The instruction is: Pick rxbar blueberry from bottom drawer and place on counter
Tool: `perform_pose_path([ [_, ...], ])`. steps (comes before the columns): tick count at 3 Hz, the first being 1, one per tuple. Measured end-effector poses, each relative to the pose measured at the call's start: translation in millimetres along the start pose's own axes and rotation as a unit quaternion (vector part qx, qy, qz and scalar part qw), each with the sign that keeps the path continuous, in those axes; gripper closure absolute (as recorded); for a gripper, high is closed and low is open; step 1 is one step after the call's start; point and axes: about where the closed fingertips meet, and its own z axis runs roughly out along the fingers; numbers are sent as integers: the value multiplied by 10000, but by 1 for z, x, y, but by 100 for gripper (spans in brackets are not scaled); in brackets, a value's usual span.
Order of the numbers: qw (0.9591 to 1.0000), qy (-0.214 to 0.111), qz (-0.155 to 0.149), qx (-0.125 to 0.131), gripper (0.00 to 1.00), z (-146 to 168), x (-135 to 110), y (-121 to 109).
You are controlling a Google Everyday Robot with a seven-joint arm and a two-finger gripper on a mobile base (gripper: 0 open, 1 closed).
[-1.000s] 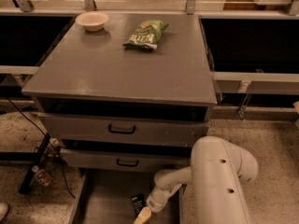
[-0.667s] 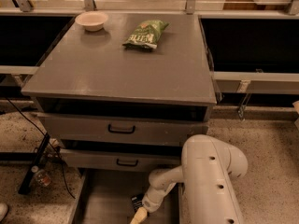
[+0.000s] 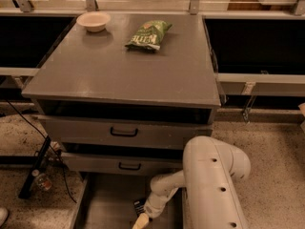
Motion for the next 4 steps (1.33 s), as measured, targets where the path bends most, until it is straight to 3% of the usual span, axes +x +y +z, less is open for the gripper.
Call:
perform_pose_path([
  [1,9997,23,96,214,0,3,-1,1],
  [2,9999,108,45,33,0,18,-13,5],
  [3,9999,108,45,33,0,18,-13,5],
  [4,9999,108,45,33,11,18,-12,5],
])
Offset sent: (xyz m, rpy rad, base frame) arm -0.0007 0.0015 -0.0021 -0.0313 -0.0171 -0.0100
